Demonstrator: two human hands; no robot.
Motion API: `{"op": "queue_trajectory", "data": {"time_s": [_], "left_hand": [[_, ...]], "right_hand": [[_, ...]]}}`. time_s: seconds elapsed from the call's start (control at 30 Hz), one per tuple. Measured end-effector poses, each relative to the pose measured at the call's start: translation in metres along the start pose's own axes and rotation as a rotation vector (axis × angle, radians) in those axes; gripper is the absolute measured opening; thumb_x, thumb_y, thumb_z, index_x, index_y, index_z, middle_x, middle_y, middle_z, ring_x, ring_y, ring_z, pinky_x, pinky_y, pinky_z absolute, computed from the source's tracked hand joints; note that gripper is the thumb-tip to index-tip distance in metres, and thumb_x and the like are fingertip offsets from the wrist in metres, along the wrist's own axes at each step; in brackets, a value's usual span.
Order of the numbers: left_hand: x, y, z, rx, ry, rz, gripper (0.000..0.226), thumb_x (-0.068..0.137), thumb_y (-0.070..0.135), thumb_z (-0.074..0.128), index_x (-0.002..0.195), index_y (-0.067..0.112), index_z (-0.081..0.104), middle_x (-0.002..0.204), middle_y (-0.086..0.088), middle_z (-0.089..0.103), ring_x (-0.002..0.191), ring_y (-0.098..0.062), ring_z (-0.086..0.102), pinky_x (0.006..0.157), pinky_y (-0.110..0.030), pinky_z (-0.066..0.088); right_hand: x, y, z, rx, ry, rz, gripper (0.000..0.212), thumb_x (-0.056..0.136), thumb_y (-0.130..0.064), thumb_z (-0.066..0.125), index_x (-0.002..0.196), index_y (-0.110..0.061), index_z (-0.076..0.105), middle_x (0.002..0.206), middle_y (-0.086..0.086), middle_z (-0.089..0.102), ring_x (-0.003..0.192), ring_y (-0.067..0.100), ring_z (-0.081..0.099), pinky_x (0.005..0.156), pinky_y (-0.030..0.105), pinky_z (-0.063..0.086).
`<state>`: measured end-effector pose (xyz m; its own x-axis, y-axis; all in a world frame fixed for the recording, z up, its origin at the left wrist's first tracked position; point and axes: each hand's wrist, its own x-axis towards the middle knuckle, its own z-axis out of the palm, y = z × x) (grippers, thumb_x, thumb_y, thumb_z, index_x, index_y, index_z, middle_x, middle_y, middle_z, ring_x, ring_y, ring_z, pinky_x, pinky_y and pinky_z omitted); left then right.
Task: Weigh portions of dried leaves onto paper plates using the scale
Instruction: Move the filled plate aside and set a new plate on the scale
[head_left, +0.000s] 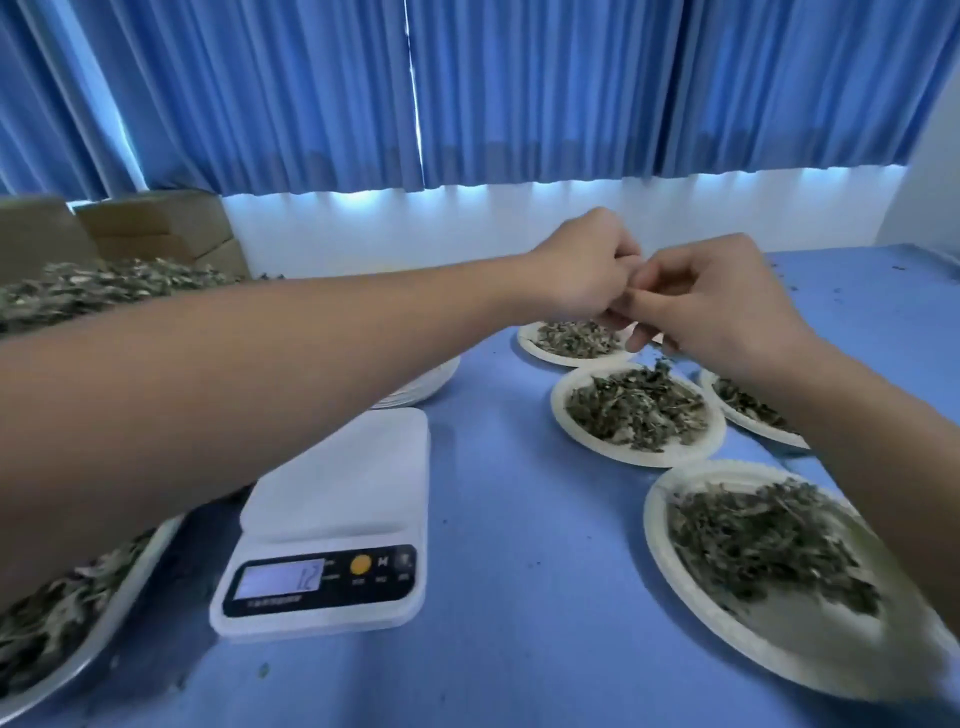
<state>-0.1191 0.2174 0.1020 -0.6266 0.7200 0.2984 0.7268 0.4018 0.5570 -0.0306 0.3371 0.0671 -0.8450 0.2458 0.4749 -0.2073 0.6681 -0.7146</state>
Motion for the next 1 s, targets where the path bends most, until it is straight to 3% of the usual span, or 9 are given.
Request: {"op": "queue_trajectory", "data": {"time_s": [0.07, 0.13, 0.2, 0.37, 0.47, 0.57, 0.67, 0.9, 1.0], "left_hand": [[-0.024, -0.020, -0.040, -0.006, 0.032, -0.037, 0.033, 0.092, 0.000, 0.043, 0.062, 0.002, 0.057, 0.060, -0.008, 0.056, 0.059, -0.019, 0.064, 0.057, -0.034, 0.056], [-0.045, -0.042, -0.074, 0.022, 0.065, -0.079, 0.026, 0.092, -0.001, 0.043, 0.076, -0.012, 0.060, 0.070, -0.013, 0.062, 0.069, -0.027, 0.069, 0.074, -0.048, 0.060], [-0.066, -0.063, -0.100, 0.026, 0.099, -0.119, 0.025, 0.092, -0.001, 0.043, 0.085, -0.015, 0.063, 0.078, -0.014, 0.072, 0.078, -0.027, 0.074, 0.081, -0.046, 0.060], [-0.106, -0.114, -0.137, -0.025, 0.148, -0.184, 0.024, 0.094, -0.003, 0.047, 0.088, -0.010, 0.069, 0.085, -0.022, 0.073, 0.085, -0.028, 0.074, 0.083, -0.044, 0.060], [-0.116, -0.138, -0.149, 0.114, 0.204, -0.154, 0.021, 0.093, 0.004, 0.053, 0.095, 0.003, 0.074, 0.090, -0.012, 0.075, 0.089, -0.024, 0.071, 0.088, -0.042, 0.056], [-0.122, -0.156, -0.155, 0.273, 0.185, -0.112, 0.023, 0.095, 0.013, 0.055, 0.109, 0.014, 0.073, 0.103, 0.000, 0.074, 0.100, -0.016, 0.066, 0.093, -0.035, 0.051], [-0.129, -0.170, -0.155, 0.330, 0.129, -0.080, 0.024, 0.097, 0.017, 0.056, 0.115, 0.017, 0.072, 0.111, 0.002, 0.072, 0.105, -0.013, 0.064, 0.095, -0.032, 0.050], [-0.132, -0.187, -0.156, 0.357, 0.090, -0.062, 0.024, 0.097, 0.020, 0.055, 0.114, 0.024, 0.072, 0.114, 0.007, 0.071, 0.107, -0.012, 0.062, 0.096, -0.038, 0.050], [-0.131, -0.187, -0.155, 0.339, 0.086, -0.032, 0.024, 0.098, 0.020, 0.056, 0.114, 0.023, 0.073, 0.114, 0.007, 0.071, 0.108, -0.010, 0.061, 0.095, -0.029, 0.047]], "right_hand": [[0.017, -0.027, 0.027, 0.057, -0.065, -0.048, 0.015, 0.088, -0.016, 0.077, 0.076, -0.008, 0.074, 0.060, 0.007, 0.073, 0.055, 0.020, 0.071, 0.052, 0.030, 0.051], [0.031, -0.053, 0.057, 0.036, -0.143, -0.131, 0.013, 0.088, -0.013, 0.076, 0.077, -0.005, 0.075, 0.062, 0.006, 0.074, 0.055, 0.013, 0.072, 0.052, 0.028, 0.053], [0.042, -0.075, 0.086, -0.092, -0.219, -0.242, 0.014, 0.087, -0.013, 0.075, 0.074, -0.010, 0.075, 0.064, 0.002, 0.074, 0.054, 0.009, 0.071, 0.056, 0.025, 0.053], [0.062, -0.107, 0.140, -0.267, -0.358, -0.364, 0.014, 0.084, -0.011, 0.070, 0.074, -0.018, 0.075, 0.063, -0.005, 0.070, 0.054, 0.006, 0.066, 0.054, 0.014, 0.047], [0.074, -0.111, 0.160, -0.505, -0.385, -0.483, 0.009, 0.088, -0.022, 0.069, 0.082, -0.024, 0.075, 0.078, -0.007, 0.068, 0.072, 0.014, 0.061, 0.064, 0.030, 0.048], [0.083, -0.110, 0.166, -0.732, -0.442, -0.538, 0.010, 0.090, -0.043, 0.068, 0.090, -0.035, 0.072, 0.100, -0.014, 0.058, 0.084, 0.012, 0.053, 0.067, 0.032, 0.040], [0.088, -0.108, 0.168, -0.798, -0.525, -0.549, 0.016, 0.092, -0.051, 0.064, 0.095, -0.038, 0.073, 0.103, -0.018, 0.055, 0.083, 0.008, 0.046, 0.069, 0.030, 0.035], [0.091, -0.111, 0.167, -0.856, -0.586, -0.598, 0.017, 0.097, -0.043, 0.062, 0.100, -0.035, 0.076, 0.099, -0.020, 0.052, 0.090, 0.010, 0.049, 0.071, 0.031, 0.038], [0.091, -0.115, 0.165, -0.867, -0.607, -0.602, 0.018, 0.098, -0.040, 0.060, 0.101, -0.032, 0.077, 0.097, -0.021, 0.051, 0.091, 0.011, 0.049, 0.072, 0.032, 0.040]]}}
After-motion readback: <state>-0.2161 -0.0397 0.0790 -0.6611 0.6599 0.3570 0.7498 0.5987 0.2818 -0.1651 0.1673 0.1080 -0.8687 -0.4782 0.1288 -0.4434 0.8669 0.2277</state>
